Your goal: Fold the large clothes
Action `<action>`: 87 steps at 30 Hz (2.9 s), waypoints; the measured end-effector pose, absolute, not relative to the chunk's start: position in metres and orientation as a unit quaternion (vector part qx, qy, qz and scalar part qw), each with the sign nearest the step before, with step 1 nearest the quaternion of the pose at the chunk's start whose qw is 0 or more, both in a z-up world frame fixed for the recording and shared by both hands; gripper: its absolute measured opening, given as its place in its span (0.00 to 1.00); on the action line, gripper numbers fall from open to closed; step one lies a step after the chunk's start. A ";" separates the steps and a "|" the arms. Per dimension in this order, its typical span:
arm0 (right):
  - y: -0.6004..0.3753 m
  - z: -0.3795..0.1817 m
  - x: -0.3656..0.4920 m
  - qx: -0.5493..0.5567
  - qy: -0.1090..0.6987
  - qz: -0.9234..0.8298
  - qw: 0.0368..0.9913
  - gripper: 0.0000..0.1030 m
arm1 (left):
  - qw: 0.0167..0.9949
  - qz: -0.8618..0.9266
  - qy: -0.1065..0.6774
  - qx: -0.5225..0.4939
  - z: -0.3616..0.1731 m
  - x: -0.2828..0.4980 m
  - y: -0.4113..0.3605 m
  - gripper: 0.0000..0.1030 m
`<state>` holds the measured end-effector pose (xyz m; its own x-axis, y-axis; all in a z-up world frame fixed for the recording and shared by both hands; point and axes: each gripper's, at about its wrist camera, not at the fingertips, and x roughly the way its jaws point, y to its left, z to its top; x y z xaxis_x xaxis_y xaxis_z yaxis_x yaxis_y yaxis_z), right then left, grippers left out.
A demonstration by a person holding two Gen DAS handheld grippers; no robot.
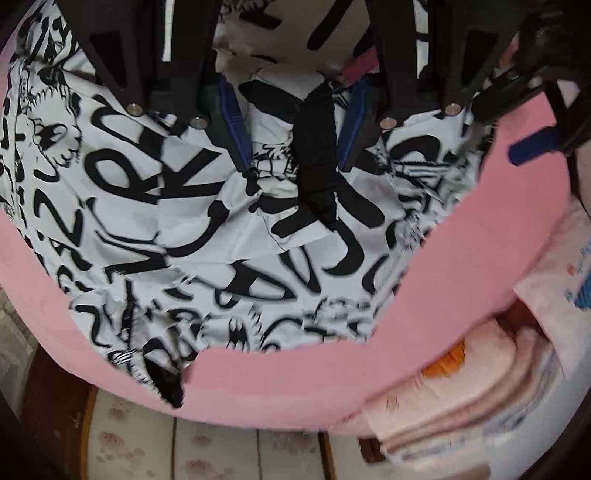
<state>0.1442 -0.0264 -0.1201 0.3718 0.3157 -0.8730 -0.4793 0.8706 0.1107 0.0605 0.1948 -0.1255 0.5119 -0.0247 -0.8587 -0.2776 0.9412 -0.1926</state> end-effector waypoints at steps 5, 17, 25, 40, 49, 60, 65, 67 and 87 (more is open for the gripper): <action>-0.027 -0.132 0.146 -0.082 0.504 0.236 0.827 0.37 | 0.851 0.074 0.495 -0.160 -0.131 0.058 0.201 0.73; -0.128 -0.022 0.157 -0.001 0.386 0.207 0.899 0.01 | 0.851 0.069 0.493 -0.165 -0.134 0.057 0.201 0.73; -0.220 -0.081 0.198 0.071 0.468 0.124 0.872 0.02 | 0.849 0.053 0.501 -0.160 -0.139 0.064 0.184 0.73; -0.249 -0.163 0.208 0.188 0.539 0.151 0.807 0.48 | 0.846 0.051 0.511 -0.144 -0.149 0.071 0.175 0.73; -0.209 -0.108 0.192 0.064 0.447 0.181 0.874 0.22 | 0.855 0.065 0.495 -0.137 -0.140 0.097 0.174 0.73; -0.229 -0.124 0.264 -0.048 0.484 0.037 0.873 0.41 | 0.861 0.071 0.486 -0.133 -0.139 0.135 0.166 0.73; -0.257 -0.140 0.251 0.008 0.503 0.020 0.864 0.41 | 0.857 0.076 0.497 -0.113 -0.143 0.146 0.163 0.73; -0.256 -0.125 0.236 0.032 0.479 0.037 0.876 0.41 | 0.859 0.081 0.493 -0.111 -0.141 0.151 0.164 0.73; -0.127 -0.152 0.212 -0.098 0.461 0.145 0.870 0.24 | 0.843 0.089 0.525 -0.076 -0.202 0.238 0.150 0.73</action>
<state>0.2122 -0.1267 -0.1524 0.5335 0.1624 -0.8301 -0.3426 0.9388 -0.0364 0.2379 0.1496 -0.2020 0.4335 0.0697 -0.8984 -0.2290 0.9728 -0.0350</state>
